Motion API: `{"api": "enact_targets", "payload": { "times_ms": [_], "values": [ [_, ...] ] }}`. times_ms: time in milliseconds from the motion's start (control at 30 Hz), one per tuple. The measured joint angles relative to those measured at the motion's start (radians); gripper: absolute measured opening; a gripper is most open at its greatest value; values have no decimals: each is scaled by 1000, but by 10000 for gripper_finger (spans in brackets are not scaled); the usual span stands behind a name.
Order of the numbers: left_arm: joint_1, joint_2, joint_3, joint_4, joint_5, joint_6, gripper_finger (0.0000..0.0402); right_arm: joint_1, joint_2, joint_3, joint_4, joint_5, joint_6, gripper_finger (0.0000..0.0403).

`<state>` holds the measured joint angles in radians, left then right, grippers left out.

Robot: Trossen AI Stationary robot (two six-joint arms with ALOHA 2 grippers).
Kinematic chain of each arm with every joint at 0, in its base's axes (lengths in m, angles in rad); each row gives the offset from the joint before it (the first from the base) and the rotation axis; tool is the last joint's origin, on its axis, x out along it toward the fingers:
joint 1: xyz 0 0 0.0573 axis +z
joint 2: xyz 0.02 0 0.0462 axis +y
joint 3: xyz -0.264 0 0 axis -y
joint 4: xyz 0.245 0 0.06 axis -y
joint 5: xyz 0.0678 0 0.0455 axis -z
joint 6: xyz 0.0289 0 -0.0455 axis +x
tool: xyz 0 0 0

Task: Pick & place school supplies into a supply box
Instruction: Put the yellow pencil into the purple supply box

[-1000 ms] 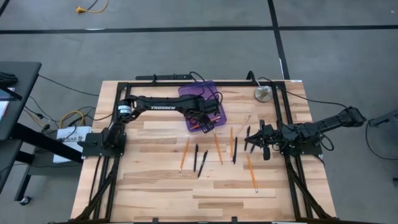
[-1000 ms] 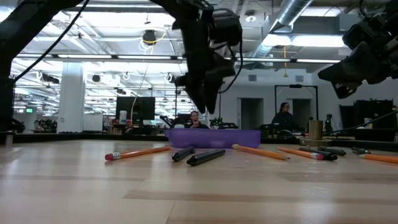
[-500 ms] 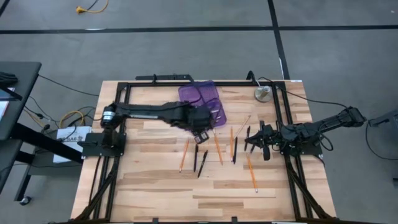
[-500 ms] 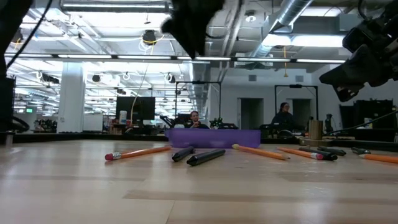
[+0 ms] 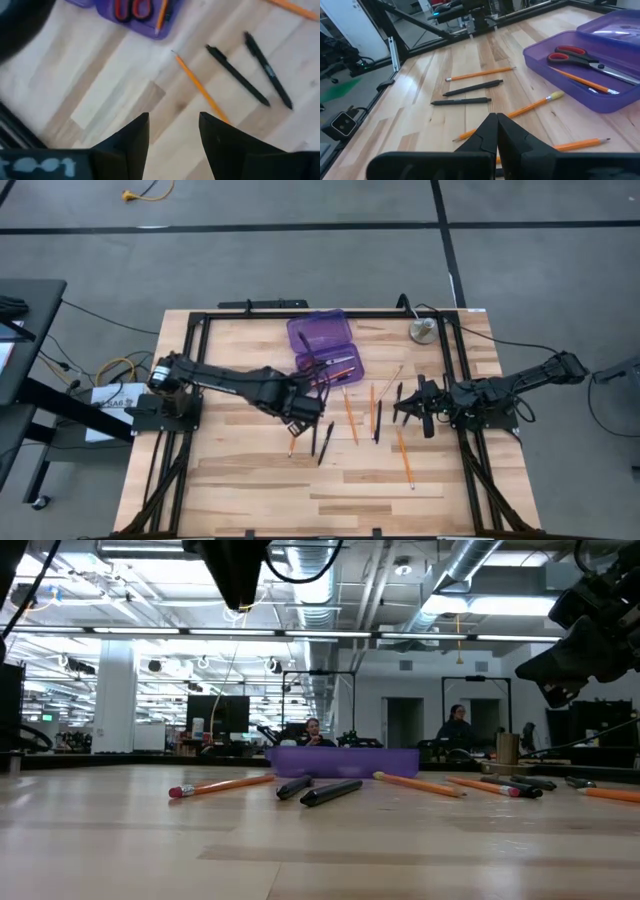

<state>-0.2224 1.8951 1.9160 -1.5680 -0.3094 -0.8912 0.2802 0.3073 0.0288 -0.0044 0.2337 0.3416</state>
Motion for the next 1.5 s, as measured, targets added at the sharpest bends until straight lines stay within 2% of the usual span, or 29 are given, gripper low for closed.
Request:
{"api": "enact_targets", "payload": {
  "times_ms": [133,267,500,667,1000,1267,1500],
  "values": [
    [-4,-17,-90,-2,34,-40,162,0,0,0,0,0,0,0],
    [3,-90,-259,41,98,-79,161,0,0,0,-2,0,0,0],
    [26,-264,-602,404,220,-169,138,0,0,1,-4,0,-12,0],
    [29,-334,-729,511,250,-309,128,0,0,2,-8,0,-51,0],
    [9,-337,-743,770,234,-445,128,0,0,2,-9,0,-53,0],
    [13,-264,-740,776,214,-481,127,1,5,1,-10,-4,-53,0],
    [31,-164,-696,805,219,-398,127,1,24,1,-10,-8,-53,0]
  ]
}}
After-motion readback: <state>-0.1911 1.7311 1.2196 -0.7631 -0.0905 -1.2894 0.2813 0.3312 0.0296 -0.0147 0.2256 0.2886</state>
